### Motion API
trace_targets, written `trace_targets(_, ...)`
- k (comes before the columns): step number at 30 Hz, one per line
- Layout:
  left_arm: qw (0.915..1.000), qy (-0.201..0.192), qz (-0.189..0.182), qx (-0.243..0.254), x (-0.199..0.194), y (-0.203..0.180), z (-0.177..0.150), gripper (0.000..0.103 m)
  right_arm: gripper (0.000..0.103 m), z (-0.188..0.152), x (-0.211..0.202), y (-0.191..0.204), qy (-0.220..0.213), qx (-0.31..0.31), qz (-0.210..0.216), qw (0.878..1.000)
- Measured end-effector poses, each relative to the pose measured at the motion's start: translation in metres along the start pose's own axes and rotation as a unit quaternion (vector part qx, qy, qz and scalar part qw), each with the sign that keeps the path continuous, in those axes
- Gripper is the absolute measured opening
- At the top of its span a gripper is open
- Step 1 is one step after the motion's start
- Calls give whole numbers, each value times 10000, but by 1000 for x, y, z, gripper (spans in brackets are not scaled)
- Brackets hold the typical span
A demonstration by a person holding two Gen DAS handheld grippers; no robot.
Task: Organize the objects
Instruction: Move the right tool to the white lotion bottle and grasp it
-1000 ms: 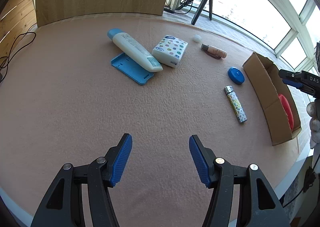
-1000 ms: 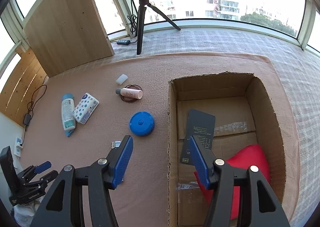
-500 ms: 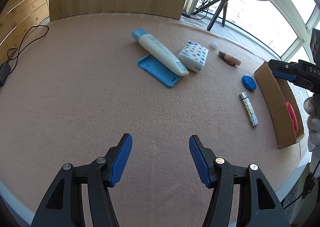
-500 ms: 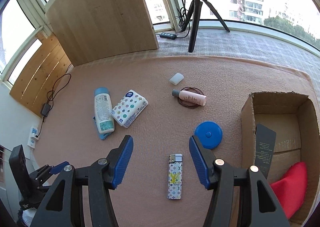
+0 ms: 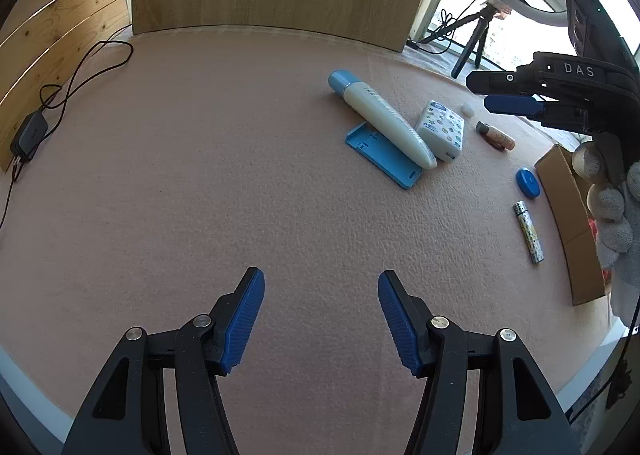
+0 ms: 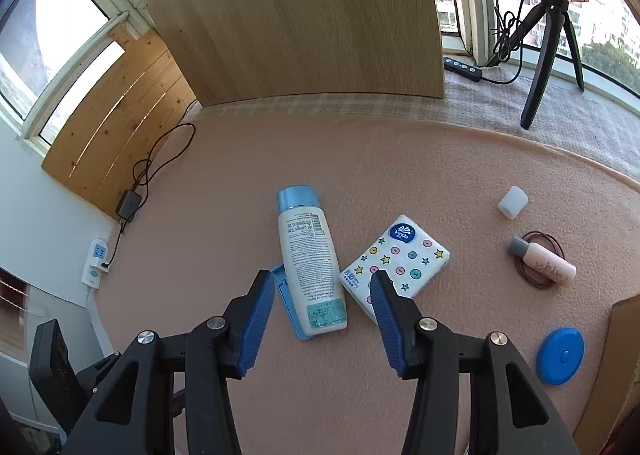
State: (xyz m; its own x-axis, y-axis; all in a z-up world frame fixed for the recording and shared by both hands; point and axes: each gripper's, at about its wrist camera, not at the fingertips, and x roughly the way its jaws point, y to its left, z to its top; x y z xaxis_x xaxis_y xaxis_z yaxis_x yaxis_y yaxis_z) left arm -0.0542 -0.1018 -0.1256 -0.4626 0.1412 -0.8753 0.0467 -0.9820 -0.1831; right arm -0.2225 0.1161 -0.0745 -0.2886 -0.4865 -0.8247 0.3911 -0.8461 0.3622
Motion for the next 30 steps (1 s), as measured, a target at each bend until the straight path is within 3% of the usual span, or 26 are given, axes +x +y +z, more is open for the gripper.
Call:
trace_targets(11, 9998, 1, 49, -169, 0, 41, 7, 63, 43, 51, 72, 44, 253, -271, -133, 9992)
trace_targets(17, 9996, 99, 69, -273, 7, 61, 5, 63, 40, 73, 111, 60, 463, -488, -404, 9969)
trace_targets(23, 9991, 146, 90, -400, 11, 78, 2, 63, 38, 86, 150, 72, 936, -847, -776, 9890)
trace_targets(28, 9989, 148, 42, -452, 12, 83, 2, 63, 20, 81, 160, 64, 1300, -744, -855, 9850)
trace_targets(30, 9988, 144, 13, -460, 14, 83, 2, 63, 19, 75, 154, 56, 1344, -579, -765, 9863)
